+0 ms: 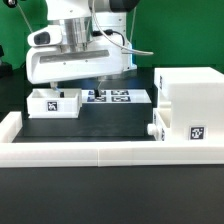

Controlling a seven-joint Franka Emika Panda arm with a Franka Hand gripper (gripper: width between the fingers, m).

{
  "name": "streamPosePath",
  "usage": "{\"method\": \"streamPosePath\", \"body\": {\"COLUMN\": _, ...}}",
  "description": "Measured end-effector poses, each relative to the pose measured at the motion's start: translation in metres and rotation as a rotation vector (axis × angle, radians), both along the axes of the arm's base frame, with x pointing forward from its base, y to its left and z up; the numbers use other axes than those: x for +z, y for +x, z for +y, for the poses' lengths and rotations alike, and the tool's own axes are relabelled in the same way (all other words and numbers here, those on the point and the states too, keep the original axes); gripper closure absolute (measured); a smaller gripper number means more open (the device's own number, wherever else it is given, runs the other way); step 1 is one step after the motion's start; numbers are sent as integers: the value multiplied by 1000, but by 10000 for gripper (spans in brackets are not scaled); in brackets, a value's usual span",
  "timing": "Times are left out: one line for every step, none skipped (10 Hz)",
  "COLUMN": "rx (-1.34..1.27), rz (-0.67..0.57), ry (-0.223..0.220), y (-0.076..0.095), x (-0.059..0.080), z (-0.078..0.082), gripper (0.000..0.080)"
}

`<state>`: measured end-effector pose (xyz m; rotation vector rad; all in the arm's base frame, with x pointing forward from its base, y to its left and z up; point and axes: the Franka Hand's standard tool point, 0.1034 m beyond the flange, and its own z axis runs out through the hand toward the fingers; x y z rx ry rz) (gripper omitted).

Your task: Assemble drawer

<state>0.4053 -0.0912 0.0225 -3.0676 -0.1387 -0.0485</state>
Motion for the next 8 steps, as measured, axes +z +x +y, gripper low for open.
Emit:
{"method": "streamPosePath", "body": {"rx": -17, "rz": 6, "ry": 2, "y": -1, "x": -2, "z": 1, "gripper": 151}}
{"method": "streamPosePath", "body": {"rx": -11, "rz": 7, "ry": 2, "y": -3, "x": -6, "z": 0, "gripper": 151}}
{"method": "streamPosePath", "body": {"rx": -12, "rz": 10, "ry": 2, "y": -6, "x": -11, "z": -1, "gripper": 151}}
{"method": "streamPosePath", "body": {"rx": -14, "rz": -1, "ry": -3, "y": -7, "x": -14, "z": -1, "gripper": 151}}
{"method": "streamPosePath", "body": {"rx": -13, "rz": -9, "ry": -8, "y": -9, "x": -16, "z": -1, "gripper": 151}}
{"method": "streamPosePath", "body": {"rx": -13, "rz": -16, "ry": -11, "y": -10, "x": -17, "z": -1, "gripper": 151}}
{"method": "streamPosePath", "body": {"rx": -12, "rz": -20, "ry": -14, "y": -11, "x": -17, "z": 0, "gripper": 151}}
{"method": "streamPosePath", "body": {"rx": -16, "rz": -26, "ry": -17, "y": -11, "x": -17, "z": -1, "gripper": 151}}
